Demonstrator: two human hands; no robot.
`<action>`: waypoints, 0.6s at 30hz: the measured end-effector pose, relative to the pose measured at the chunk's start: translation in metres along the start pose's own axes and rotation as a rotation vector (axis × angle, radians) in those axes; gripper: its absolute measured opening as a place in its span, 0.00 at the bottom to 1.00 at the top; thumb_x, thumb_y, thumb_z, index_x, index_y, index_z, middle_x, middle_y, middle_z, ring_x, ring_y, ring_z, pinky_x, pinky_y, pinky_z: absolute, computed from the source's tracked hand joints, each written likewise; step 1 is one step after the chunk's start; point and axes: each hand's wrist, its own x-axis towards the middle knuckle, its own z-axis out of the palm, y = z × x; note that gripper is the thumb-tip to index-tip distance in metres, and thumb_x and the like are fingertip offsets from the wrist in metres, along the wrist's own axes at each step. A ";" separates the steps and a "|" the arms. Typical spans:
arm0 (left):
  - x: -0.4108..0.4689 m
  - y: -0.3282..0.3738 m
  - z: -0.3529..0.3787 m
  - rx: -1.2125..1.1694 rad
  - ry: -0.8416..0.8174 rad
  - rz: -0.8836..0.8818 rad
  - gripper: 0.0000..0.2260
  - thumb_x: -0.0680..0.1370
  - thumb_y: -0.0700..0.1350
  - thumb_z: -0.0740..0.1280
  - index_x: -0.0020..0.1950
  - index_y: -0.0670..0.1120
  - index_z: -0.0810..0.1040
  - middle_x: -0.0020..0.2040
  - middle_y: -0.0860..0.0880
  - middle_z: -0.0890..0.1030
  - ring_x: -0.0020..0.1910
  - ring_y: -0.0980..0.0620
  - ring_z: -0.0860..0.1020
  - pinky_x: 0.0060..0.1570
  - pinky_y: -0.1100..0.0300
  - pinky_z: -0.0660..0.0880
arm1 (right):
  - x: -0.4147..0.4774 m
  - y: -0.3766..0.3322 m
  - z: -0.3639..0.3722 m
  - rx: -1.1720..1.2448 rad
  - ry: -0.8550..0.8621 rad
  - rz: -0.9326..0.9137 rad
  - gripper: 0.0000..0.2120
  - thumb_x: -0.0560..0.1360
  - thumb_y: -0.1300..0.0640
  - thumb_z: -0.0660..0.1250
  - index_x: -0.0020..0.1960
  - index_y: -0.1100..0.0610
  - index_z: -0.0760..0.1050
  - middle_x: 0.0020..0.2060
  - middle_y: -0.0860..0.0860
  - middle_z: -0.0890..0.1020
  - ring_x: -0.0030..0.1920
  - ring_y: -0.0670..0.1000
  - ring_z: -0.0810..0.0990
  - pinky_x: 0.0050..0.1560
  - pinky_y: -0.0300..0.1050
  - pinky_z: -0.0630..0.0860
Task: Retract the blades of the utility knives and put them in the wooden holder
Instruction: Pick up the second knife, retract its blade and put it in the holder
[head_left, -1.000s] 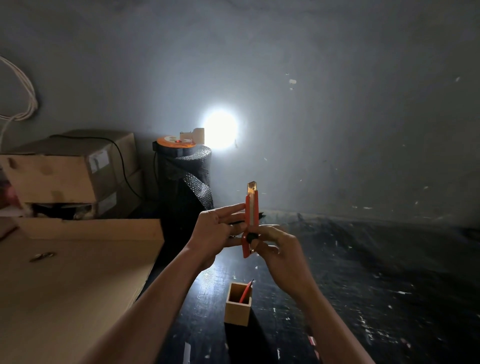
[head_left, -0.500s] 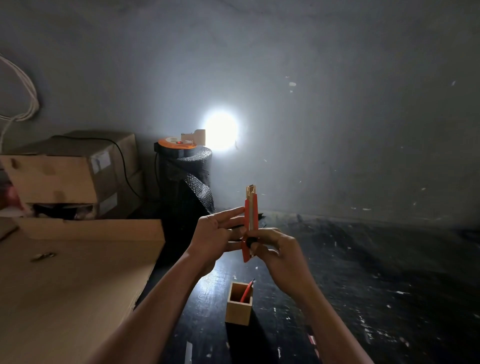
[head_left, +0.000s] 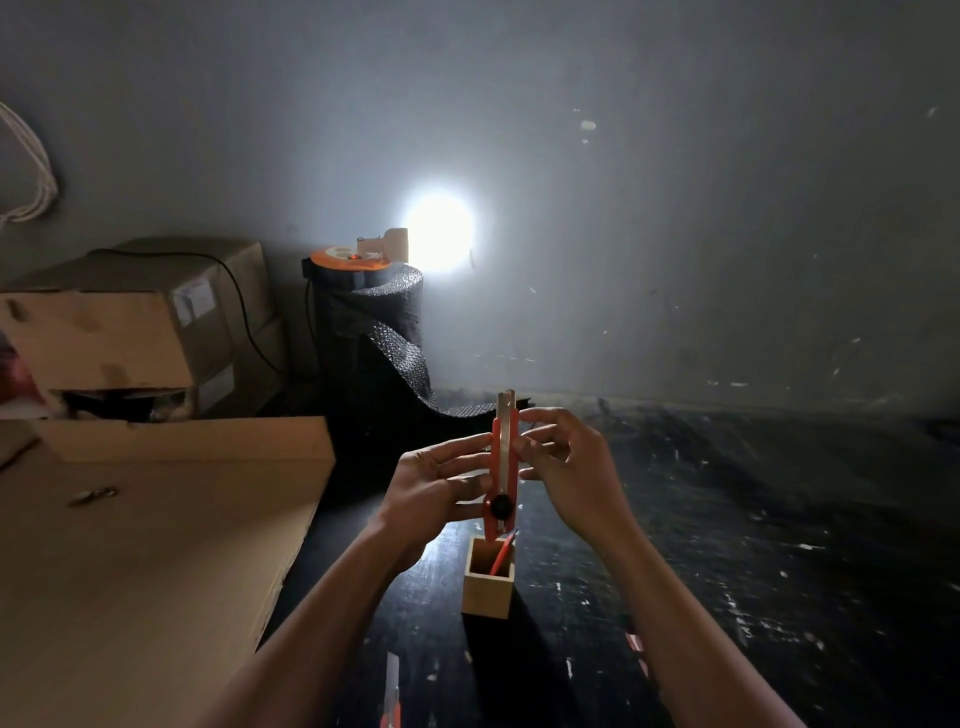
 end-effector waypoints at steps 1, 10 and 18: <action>0.002 -0.004 -0.001 -0.003 -0.007 -0.006 0.20 0.77 0.23 0.64 0.62 0.41 0.83 0.53 0.41 0.89 0.46 0.45 0.89 0.41 0.52 0.86 | 0.002 0.002 0.001 0.014 -0.007 0.004 0.12 0.77 0.56 0.73 0.60 0.52 0.79 0.50 0.45 0.85 0.48 0.46 0.86 0.41 0.37 0.84; 0.030 -0.050 -0.006 -0.030 -0.026 -0.088 0.18 0.76 0.27 0.70 0.63 0.41 0.82 0.54 0.42 0.88 0.49 0.44 0.88 0.44 0.51 0.86 | 0.015 0.048 0.011 0.175 -0.015 0.106 0.07 0.76 0.57 0.75 0.52 0.58 0.84 0.42 0.53 0.88 0.42 0.51 0.88 0.40 0.47 0.86; 0.071 -0.132 -0.034 0.117 0.146 -0.210 0.18 0.72 0.30 0.72 0.60 0.43 0.82 0.61 0.40 0.85 0.55 0.46 0.85 0.47 0.60 0.84 | 0.036 0.110 0.038 0.164 -0.058 0.197 0.06 0.77 0.60 0.72 0.53 0.61 0.81 0.44 0.57 0.87 0.45 0.53 0.88 0.45 0.47 0.86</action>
